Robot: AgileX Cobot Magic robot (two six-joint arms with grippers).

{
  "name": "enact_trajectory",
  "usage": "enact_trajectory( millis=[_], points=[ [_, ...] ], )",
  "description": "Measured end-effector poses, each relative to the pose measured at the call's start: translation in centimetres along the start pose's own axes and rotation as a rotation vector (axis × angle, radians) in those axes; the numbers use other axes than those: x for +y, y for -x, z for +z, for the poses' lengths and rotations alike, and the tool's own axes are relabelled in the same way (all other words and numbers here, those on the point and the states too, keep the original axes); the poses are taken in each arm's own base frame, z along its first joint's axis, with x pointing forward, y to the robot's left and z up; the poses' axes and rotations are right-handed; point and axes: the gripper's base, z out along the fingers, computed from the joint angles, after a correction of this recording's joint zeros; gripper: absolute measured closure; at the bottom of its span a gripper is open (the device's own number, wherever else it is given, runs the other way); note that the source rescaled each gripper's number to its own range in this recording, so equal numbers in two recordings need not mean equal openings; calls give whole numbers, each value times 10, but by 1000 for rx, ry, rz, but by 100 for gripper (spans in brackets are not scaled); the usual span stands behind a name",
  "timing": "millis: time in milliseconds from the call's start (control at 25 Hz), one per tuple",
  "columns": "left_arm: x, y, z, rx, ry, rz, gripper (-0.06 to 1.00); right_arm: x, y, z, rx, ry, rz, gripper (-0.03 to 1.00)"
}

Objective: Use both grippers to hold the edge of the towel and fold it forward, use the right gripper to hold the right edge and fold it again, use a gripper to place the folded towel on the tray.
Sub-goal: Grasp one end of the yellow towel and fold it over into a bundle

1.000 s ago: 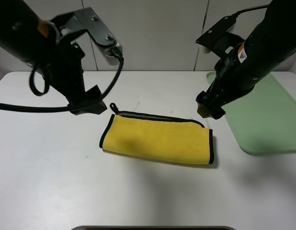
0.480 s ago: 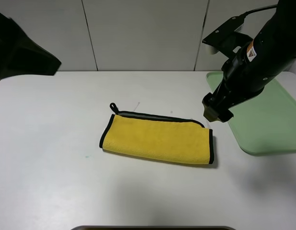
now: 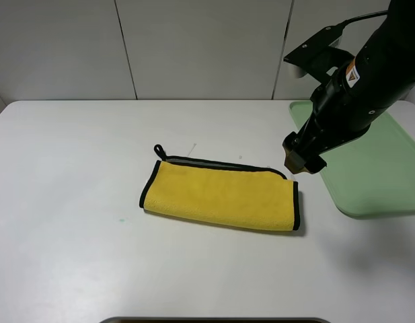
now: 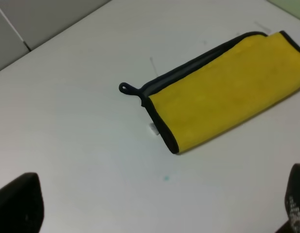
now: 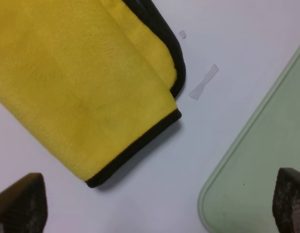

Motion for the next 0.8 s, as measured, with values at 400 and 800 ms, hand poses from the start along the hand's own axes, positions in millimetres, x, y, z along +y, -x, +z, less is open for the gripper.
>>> enact_trajectory(
  millis=[400, 800],
  points=[
    [-4, -99, -8, -63, 27, -194, -6, 2, 1, 0, -8, 20, 18, -3],
    [-4, -150, -5, -172, 68, -258, -6, 2, 3, 0, -29, 28, 28, -3]
  ],
)
